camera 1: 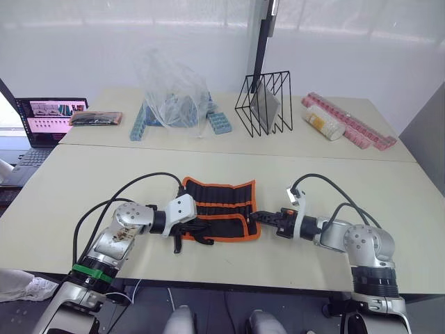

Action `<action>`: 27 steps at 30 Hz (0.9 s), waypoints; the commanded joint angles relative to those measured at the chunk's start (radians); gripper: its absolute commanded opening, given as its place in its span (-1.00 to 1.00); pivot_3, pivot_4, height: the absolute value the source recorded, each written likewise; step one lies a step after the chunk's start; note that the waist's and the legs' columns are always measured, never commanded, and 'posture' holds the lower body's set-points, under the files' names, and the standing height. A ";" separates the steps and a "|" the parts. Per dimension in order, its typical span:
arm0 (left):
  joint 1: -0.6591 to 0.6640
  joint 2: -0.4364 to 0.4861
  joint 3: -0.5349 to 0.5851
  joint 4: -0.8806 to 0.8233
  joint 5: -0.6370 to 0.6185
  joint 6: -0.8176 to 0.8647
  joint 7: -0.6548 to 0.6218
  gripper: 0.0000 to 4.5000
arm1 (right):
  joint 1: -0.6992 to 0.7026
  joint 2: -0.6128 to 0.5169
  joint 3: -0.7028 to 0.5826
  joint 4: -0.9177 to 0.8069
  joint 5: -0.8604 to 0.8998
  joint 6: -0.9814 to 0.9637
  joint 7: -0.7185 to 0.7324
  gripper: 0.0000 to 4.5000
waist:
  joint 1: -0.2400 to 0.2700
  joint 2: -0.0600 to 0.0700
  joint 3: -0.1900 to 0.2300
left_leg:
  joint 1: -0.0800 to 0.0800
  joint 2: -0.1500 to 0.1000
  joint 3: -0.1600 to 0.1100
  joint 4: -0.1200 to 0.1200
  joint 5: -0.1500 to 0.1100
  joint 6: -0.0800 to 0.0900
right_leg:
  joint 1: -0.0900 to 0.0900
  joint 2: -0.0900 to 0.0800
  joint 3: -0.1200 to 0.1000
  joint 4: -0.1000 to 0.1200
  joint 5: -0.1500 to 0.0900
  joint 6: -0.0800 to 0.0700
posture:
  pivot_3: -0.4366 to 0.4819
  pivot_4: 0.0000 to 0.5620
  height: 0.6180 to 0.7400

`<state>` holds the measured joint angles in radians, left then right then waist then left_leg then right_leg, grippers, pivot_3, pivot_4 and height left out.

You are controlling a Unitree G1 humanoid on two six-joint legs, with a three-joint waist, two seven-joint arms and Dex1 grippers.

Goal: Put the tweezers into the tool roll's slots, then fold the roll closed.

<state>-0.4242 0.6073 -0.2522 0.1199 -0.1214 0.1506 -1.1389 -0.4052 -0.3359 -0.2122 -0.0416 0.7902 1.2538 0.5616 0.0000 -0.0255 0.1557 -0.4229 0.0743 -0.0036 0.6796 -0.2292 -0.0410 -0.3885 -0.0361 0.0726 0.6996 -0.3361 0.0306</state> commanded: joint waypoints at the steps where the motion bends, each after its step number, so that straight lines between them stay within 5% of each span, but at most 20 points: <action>1: 0.025 0.016 -0.026 0.020 0.040 0.019 0.003 -1.00 | 0.007 0.014 -0.028 -0.035 0.049 0.030 -0.012 -0.99 | 0.000 0.000 0.000 | 0.000 0.000 0.000 0.000 0.000 0.000 | 0.000 0.000 0.000 0.000 0.000 0.000 | -0.05 -0.47 0.08; 13: 0.039 0.027 -0.025 0.007 0.040 0.018 0.004 -1.00 | -0.106 0.194 -0.049 -0.140 0.149 0.145 -0.210 -0.99 | -0.011 0.001 0.000 | 0.000 0.000 0.000 -0.001 0.000 0.000 | -0.001 0.000 0.000 0.001 0.000 0.000 | -0.05 -0.47 0.08; 20: 0.049 0.033 -0.022 -0.002 0.041 0.017 0.003 -1.00 | -0.075 0.315 0.033 -0.175 0.042 0.113 -0.388 -0.99 | -0.012 0.001 0.000 | -0.001 0.000 -0.001 -0.002 0.000 0.000 | -0.002 0.000 0.000 0.001 0.000 0.000 | -0.05 -0.47 0.08; 27: 0.061 0.053 -0.008 -0.023 0.037 0.026 0.002 -1.00 | 0.008 0.314 0.178 -0.159 -0.091 0.008 -0.419 -0.99 | -0.017 0.001 0.000 | -0.001 0.000 -0.001 -0.003 0.000 0.000 | -0.002 0.000 0.000 0.001 0.000 0.000 | -0.05 -0.47 0.08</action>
<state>-0.3895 0.6387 -0.2392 0.0744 -0.1215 0.1506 -1.1354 -0.4136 -0.0208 -0.0521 -0.2074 0.7281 1.2715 0.1554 -0.0167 -0.0244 0.1559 -0.4232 0.0744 -0.0042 0.6763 -0.2293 -0.0410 -0.3905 -0.0361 0.0724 0.7003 -0.3361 0.0305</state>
